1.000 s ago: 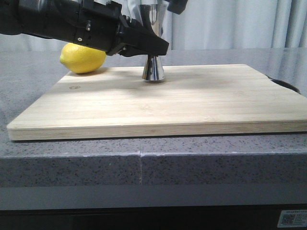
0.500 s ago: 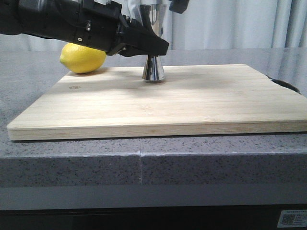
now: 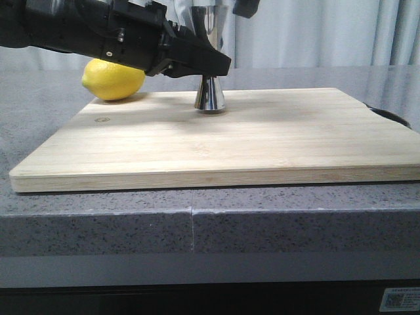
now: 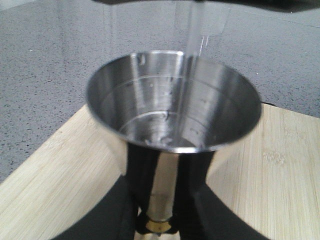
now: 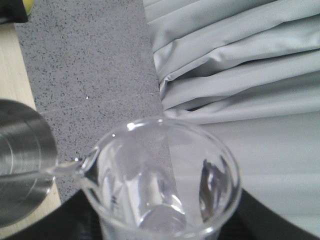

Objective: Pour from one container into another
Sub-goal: 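Hold the beaker tilted, pouring liquid into the jigger held by left gripper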

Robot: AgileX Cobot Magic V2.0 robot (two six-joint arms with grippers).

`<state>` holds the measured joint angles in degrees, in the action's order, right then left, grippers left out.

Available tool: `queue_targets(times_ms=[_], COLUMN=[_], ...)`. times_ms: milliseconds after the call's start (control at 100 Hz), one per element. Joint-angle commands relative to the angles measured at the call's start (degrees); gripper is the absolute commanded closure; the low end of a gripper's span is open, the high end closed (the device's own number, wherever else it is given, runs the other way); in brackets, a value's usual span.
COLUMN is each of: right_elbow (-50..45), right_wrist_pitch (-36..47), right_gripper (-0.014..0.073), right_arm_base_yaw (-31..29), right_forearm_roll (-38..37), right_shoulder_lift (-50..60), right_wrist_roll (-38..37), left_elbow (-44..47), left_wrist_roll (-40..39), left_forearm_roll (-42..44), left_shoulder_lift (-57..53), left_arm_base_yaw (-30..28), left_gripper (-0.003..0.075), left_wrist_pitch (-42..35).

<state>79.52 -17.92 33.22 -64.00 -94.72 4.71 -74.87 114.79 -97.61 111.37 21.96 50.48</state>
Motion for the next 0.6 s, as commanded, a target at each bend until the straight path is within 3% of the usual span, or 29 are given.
queue_targets(times_ms=[0,590], right_elbow=[2.3,2.3], right_wrist_pitch=[1.5,1.2], right_gripper=[0.0326,0.0326], right_arm_base_yaw=[0.0,0.0], right_forearm_roll=[-2.1,-4.2], right_shoulder_lift=[2.5,2.5], right_wrist_roll=[0.1,0.3], left_elbow=[-1.6,-1.6], left_wrist_roll=[-0.1,-0.1], left_forearm_roll=[-3.9,-3.9], left_shoulder_lift=[-3.0,-3.0], left_arm_base_yaw=[0.4,0.4], left_gripper=[0.0739,0.0739], left_wrist_pitch=[3.2,3.2])
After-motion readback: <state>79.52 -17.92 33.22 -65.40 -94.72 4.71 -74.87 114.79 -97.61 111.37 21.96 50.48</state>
